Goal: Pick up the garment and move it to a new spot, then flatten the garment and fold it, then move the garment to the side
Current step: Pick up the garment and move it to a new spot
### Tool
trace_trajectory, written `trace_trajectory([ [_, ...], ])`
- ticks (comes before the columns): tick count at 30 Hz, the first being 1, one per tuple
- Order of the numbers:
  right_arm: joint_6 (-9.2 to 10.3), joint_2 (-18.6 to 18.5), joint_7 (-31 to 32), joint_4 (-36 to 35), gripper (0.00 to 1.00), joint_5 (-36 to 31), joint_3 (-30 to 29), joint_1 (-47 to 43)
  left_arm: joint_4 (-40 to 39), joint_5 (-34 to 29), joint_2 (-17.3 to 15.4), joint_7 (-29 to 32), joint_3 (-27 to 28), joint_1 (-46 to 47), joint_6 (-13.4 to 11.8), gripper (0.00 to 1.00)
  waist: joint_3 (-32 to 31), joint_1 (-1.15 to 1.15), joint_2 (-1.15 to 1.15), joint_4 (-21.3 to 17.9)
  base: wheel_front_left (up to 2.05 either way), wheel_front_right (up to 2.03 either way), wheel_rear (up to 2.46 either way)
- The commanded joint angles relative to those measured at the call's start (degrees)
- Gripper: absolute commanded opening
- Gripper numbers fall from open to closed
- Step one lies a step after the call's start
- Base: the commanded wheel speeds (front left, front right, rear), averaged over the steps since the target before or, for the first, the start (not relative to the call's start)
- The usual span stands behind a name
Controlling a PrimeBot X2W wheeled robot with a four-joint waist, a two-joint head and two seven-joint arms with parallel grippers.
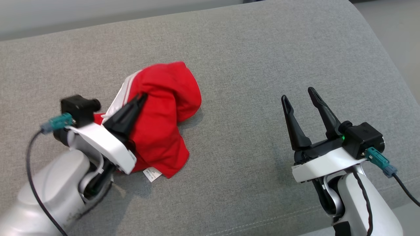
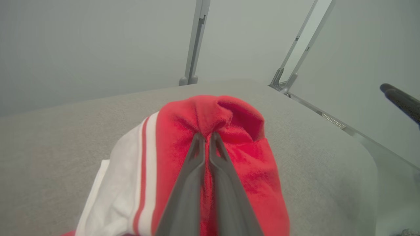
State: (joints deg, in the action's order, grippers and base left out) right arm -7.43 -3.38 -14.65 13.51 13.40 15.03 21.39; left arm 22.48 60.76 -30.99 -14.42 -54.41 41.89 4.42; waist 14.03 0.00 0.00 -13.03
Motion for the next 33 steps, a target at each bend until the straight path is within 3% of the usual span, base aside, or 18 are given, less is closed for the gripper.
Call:
trace_trajectory([
  [1, -0.06, 0.5, -0.35, -1.87, 1.0, -0.41, 0.42, -0.32, -0.13, -1.35, -0.71, -0.57, 3.03, -0.21, 0.75, 0.0, 0.24, 0.0, 0.0, 0.16, 0.0, 0.0, 0.0],
  [3, -0.06, 0.5, -0.35, -1.82, 1.0, -0.52, 0.25, -0.3, 0.62, -2.73, 0.43, -0.57, 4.7, -1.67, 1.13, 0.0, 0.28, 0.0, 0.0, 0.39, 0.0, 0.0, 0.0],
  [4, -0.06, 0.5, -0.35, -1.77, 1.0, -0.54, 0.14, -0.23, 0.81, -3.55, 0.99, -0.57, 5.89, -2.4, 1.33, 0.2, 0.22, 0.0, 0.0, 0.64, 0.0, 0.0, 0.0],
  [5, -0.06, 0.5, -0.35, -1.68, 1.0, -0.54, 0.1, -0.1, 1.0, -4.2, 1.49, -0.57, 7.18, -3.24, 1.56, 0.93, 0.08, 0.0, 0.0, 0.91, 0.0, 0.0, 0.0],
  [6, -0.06, 0.5, -0.35, -1.53, 1.0, -0.59, -0.01, -0.02, 1.14, -5.13, 1.87, -0.57, 8.58, -3.98, 1.73, 1.0, -0.13, 0.0, 0.0, 1.27, 0.0, 0.0, 0.0],
  [25, -0.06, 0.5, -0.35, 3.4, 1.0, -0.85, -2.12, -1.07, -1.03, -22.51, 7.62, -0.58, 38.72, -23.03, 3.03, 1.0, -7.85, 0.0, 0.0, 7.35, 0.0, 0.0, 0.0],
  [33, -0.06, 0.5, -0.35, 4.46, 1.0, -0.63, -2.77, -2.43, -3.1, -27.21, 10.63, -0.58, 46.28, -29.65, 3.05, 1.0, -10.08, 0.0, 0.0, 8.83, 0.0, 0.0, 0.0],
])
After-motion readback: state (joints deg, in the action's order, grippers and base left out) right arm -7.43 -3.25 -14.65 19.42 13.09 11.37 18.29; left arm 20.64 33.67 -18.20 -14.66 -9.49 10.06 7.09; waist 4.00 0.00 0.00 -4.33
